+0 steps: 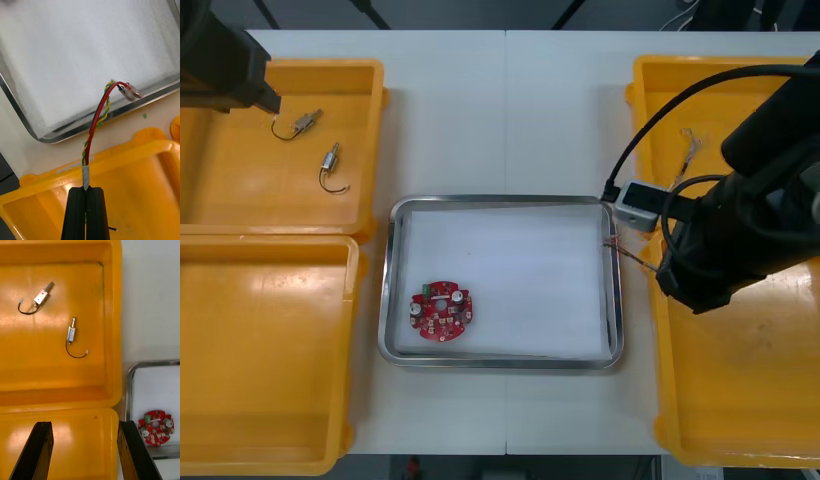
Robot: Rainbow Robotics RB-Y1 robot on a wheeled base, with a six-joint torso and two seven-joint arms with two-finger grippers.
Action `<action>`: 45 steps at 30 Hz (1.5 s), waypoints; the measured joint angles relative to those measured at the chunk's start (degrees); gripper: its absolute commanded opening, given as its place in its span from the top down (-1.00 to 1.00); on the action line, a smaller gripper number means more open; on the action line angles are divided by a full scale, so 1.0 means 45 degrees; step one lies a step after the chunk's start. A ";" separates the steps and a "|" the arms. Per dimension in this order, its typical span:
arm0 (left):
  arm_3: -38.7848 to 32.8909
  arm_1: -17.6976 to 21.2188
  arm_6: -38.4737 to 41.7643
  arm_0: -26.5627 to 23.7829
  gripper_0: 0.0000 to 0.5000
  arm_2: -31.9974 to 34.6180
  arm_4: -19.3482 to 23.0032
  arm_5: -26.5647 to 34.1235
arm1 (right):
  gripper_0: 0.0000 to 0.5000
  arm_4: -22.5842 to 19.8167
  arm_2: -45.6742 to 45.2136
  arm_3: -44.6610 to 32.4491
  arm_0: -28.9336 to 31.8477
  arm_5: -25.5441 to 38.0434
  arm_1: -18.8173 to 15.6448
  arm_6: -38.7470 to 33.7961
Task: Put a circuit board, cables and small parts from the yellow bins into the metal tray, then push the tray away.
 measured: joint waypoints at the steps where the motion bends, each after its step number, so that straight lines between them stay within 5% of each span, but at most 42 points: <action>1: 0.0347 0.0002 -0.0444 0.0000 -1.00 0.0000 -0.0132 -0.0239 | 1.00 0.0117 0.0337 -0.0009 -0.0214 -0.0001 0.0121 0.0001; 9: 0.2271 0.0008 -0.4732 0.0000 -1.00 0.0000 -0.1361 -0.1976 | 1.00 0.0805 0.2767 0.0221 -0.1830 -0.0005 0.1432 0.0003; 18: 0.4678 0.0011 -0.5068 -0.0001 -1.00 0.0000 -0.1839 -0.4305 | 1.00 0.1874 0.4868 0.1475 -0.2654 -0.0938 0.3062 0.0156; 30: 0.7329 -0.0405 -1.1398 -0.0059 -1.00 -0.0020 -0.1929 -0.6811 | 1.00 0.3477 0.7076 0.2952 -0.2769 -0.2215 0.3959 0.2957; 39: 0.9326 -0.1203 -1.1888 -0.1116 -1.00 -0.2434 -0.1810 -0.9073 | 1.00 0.4348 0.8055 0.3876 -0.2777 -0.2686 0.4447 0.2962; 40: 0.9531 -0.1305 -1.2055 -0.1237 -1.00 -0.2696 -0.1794 -0.9240 | 0.94 0.4376 0.8103 0.3985 -0.2782 -0.2748 0.4496 0.2962; 45: 1.0241 -0.1803 -1.3670 -0.1572 -1.00 -0.3190 -0.1663 -0.9504 | -0.37 0.4703 0.8154 0.4214 -0.2786 -0.2774 0.4741 0.2963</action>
